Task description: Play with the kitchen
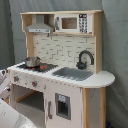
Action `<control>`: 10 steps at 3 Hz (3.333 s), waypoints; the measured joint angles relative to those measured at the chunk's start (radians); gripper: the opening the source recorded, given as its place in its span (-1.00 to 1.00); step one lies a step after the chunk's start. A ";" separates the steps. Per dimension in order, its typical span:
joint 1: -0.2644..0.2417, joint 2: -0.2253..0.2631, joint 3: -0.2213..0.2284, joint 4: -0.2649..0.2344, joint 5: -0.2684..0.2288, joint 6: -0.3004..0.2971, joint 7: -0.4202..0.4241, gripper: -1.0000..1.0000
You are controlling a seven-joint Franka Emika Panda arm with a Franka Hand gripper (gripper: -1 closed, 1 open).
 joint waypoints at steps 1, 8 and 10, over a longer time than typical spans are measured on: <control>0.022 -0.044 -0.039 0.014 -0.033 -0.054 -0.049 1.00; -0.212 0.131 -0.128 0.452 -0.076 -0.146 -0.104 1.00; -0.369 0.224 -0.024 0.542 -0.076 -0.146 -0.061 1.00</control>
